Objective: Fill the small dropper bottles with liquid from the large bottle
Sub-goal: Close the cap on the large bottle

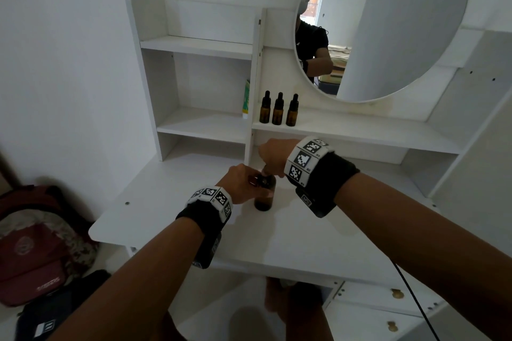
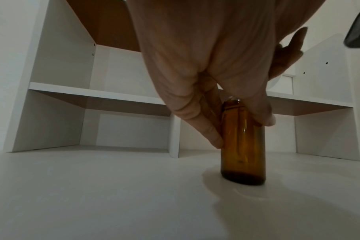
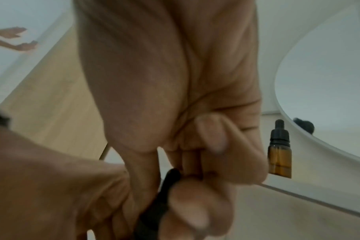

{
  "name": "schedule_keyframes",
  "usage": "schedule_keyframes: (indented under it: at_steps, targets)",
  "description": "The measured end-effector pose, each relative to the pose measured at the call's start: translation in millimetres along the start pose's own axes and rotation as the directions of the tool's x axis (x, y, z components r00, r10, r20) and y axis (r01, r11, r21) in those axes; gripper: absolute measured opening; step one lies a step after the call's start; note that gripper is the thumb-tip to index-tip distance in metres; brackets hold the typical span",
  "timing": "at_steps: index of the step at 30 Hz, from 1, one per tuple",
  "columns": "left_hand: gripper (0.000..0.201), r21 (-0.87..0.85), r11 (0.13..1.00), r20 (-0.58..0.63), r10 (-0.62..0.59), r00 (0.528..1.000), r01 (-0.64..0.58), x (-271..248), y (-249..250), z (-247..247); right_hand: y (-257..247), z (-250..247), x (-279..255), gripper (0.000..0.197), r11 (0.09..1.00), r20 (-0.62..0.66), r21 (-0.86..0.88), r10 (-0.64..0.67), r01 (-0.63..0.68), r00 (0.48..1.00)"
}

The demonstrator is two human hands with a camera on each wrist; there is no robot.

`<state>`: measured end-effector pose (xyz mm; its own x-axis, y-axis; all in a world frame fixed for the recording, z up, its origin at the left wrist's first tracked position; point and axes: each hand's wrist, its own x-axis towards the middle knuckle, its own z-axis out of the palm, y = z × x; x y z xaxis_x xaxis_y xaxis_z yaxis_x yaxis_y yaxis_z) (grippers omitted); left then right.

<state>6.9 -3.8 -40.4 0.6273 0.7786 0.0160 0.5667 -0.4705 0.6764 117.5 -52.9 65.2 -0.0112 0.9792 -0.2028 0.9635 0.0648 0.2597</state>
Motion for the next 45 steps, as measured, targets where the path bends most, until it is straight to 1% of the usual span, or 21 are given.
schedule_keyframes:
  at_steps: [2,3,5,8,10,12,14,17,19,22,25,27,32,37,41,45]
  targets:
    - [0.041,0.005,1.000,0.001,0.011,1.000,-0.011,-0.1,-0.1,-0.4,-1.1,9.5,4.0,0.028,0.999,-0.061,0.001,0.046,-0.046,0.997]
    - [0.040,-0.001,1.000,0.001,0.016,1.000,-0.016,-0.5,0.0,-0.5,-1.4,11.2,4.5,0.031,0.998,-0.070,0.013,0.056,-0.056,0.996]
    - [0.039,-0.001,1.000,-0.003,0.014,1.000,-0.014,-1.3,0.6,-0.6,-0.9,6.4,1.7,0.034,0.997,-0.035,0.049,0.066,-0.064,0.997]
    - [0.038,-0.004,1.000,-0.007,0.009,1.000,-0.009,-0.5,-0.2,-0.7,1.6,-8.2,-4.9,0.025,0.999,0.073,0.024,0.025,-0.027,0.997]
    - [0.041,-0.010,1.000,-0.001,0.012,1.000,-0.012,-0.3,-0.3,0.0,1.9,-9.9,-5.5,0.021,1.000,0.111,0.000,0.006,-0.006,0.994]
    - [0.041,0.002,1.000,0.001,0.014,1.000,-0.014,0.2,-1.2,0.8,1.3,-2.4,-2.9,0.027,1.000,0.056,-0.012,0.009,-0.008,0.998]
    - [0.038,0.020,1.000,-0.003,0.012,1.000,-0.012,0.2,-2.2,1.2,0.5,6.8,-1.6,0.031,0.998,-0.016,0.031,0.049,-0.048,0.999]
    - [0.036,0.021,1.000,-0.005,0.009,1.000,-0.009,0.3,-2.5,1.4,-0.8,13.6,-3.7,0.032,0.992,-0.056,0.088,0.095,-0.090,0.994]
    - [0.036,0.019,1.000,-0.016,0.011,1.000,-0.010,0.7,-2.3,1.7,-0.2,11.9,-7.3,0.034,0.995,-0.052,0.078,0.069,-0.065,0.996]
    - [0.038,0.011,1.000,-0.010,0.007,1.000,-0.007,1.3,-2.0,1.6,0.6,8.8,-8.1,0.032,0.998,-0.021,0.060,-0.011,0.012,1.000]
    - [0.038,0.012,1.000,-0.009,0.000,1.000,0.000,1.5,-1.4,1.9,2.1,9.7,-6.1,0.030,0.997,-0.061,0.067,-0.038,0.042,0.997]
    - [0.036,0.016,1.000,-0.025,-0.001,1.000,0.001,1.3,-2.0,1.7,3.8,11.3,-5.8,0.030,0.996,-0.088,0.090,-0.013,0.021,0.996]
    - [0.034,0.029,1.000,-0.051,0.007,0.999,-0.006,0.3,-2.2,2.4,4.9,20.1,-7.1,0.037,0.984,-0.137,0.165,0.096,-0.073,0.986]
    - [0.039,0.025,1.000,-0.042,0.004,0.999,-0.003,0.5,-1.5,3.8,-1.1,30.2,-7.6,0.032,0.938,-0.165,0.305,0.220,-0.163,0.961]
    - [0.035,0.014,1.000,-0.060,0.003,0.998,-0.002,-0.3,-1.1,4.5,-4.1,31.6,-10.1,0.031,0.920,-0.195,0.352,0.250,-0.170,0.948]
    - [0.036,0.033,0.999,-0.049,0.007,0.999,-0.006,0.2,-1.3,4.6,-6.0,31.4,-14.7,0.029,0.906,-0.182,0.385,0.264,-0.179,0.947]
